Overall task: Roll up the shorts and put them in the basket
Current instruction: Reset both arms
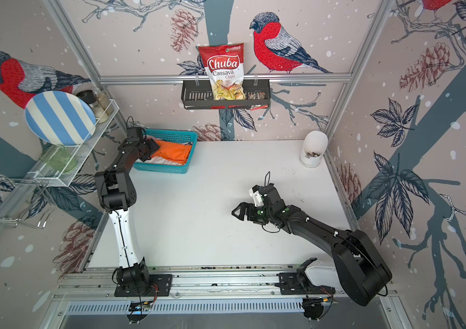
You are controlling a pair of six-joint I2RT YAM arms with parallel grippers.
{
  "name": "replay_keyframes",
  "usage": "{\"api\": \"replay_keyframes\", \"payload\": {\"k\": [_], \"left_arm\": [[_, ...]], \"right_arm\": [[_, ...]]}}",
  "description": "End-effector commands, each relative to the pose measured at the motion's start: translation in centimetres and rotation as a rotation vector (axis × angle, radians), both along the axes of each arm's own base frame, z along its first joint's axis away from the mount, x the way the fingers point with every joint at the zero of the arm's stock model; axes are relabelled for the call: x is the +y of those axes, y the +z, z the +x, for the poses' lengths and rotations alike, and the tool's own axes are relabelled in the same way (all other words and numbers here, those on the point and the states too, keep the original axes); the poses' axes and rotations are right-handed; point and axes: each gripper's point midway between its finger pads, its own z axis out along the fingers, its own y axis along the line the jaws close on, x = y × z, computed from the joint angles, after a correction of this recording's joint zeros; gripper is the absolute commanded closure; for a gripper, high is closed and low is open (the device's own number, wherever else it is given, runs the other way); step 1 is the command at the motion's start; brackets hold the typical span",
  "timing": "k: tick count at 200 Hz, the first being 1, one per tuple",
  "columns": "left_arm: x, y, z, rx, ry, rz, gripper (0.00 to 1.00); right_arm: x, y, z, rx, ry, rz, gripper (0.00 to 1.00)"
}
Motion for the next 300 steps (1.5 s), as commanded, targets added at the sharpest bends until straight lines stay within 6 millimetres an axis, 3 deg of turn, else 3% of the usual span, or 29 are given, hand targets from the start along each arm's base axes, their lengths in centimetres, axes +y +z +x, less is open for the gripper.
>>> {"api": "replay_keyframes", "payload": {"k": [1, 27, 45, 68, 85, 94, 131, 147, 174, 194, 228, 266, 286, 299, 300], "left_arm": [[-0.5, 6.2, -0.3, -0.155, -0.012, 0.039, 0.18], [-1.9, 10.4, -3.7, -0.250, 0.000, 0.105, 0.05], [-3.0, 12.6, -6.8, -0.303, 0.023, 0.171, 0.03], [-4.2, 12.9, -11.8, -0.335, 0.066, 0.256, 0.03], [-4.7, 12.0, -15.4, -0.368, 0.099, 0.315, 0.03], [-4.5, 10.5, -17.5, -0.351, 0.127, 0.359, 0.03], [-2.4, 5.7, -23.1, -0.266, 0.209, 0.522, 0.04], [-2.5, 4.0, -23.9, -0.261, 0.171, 0.575, 0.04], [-3.2, 1.8, -24.3, -0.305, 0.095, 0.625, 0.04], [-4.3, 0.6, -23.4, -0.322, 0.014, 0.629, 0.05], [-6.3, 1.6, -21.2, -0.414, -0.130, 0.682, 0.05], [-8.0, 0.9, -20.6, -0.442, -0.252, 0.664, 0.05], [-9.1, 1.3, -21.4, -0.507, -0.300, 0.664, 0.05], [-9.7, 1.7, -23.0, -0.604, -0.314, 0.674, 0.04], [-9.7, 1.0, -23.2, -0.586, -0.319, 0.672, 0.04]], "right_arm": [[-2.9, 1.2, 2.7, -0.139, -0.066, -0.117, 0.00], [-8.5, 3.5, 7.3, -0.343, -0.253, -0.308, 0.00], [-13.2, 5.0, 10.1, -0.448, -0.423, -0.419, 0.00], [-19.6, 5.9, 12.5, -0.516, -0.656, -0.524, 0.00], [-23.4, 5.5, 13.1, -0.558, -0.788, -0.574, 0.00], [-24.9, 5.2, 13.2, -0.587, -0.832, -0.600, 0.00], [-28.6, 2.9, 12.1, -0.708, -0.939, -0.714, 0.00], [-29.3, 1.3, 12.0, -0.704, -0.965, -0.725, 0.00], [-28.2, 2.9, 12.4, -0.831, -0.952, -0.665, 0.00], [-28.2, 3.7, 12.4, -0.902, -0.949, -0.669, 0.00], [-28.3, 2.7, 11.6, -0.963, -0.950, -0.614, 0.00], [-26.7, 2.1, 13.0, -0.947, -0.831, -0.604, 0.00], [-26.7, 1.8, 13.0, -0.927, -0.822, -0.602, 0.00], [-26.8, 2.0, 13.0, -0.939, -0.827, -0.602, 0.00], [-26.8, 2.0, 12.9, -0.939, -0.827, -0.603, 0.00]]}}
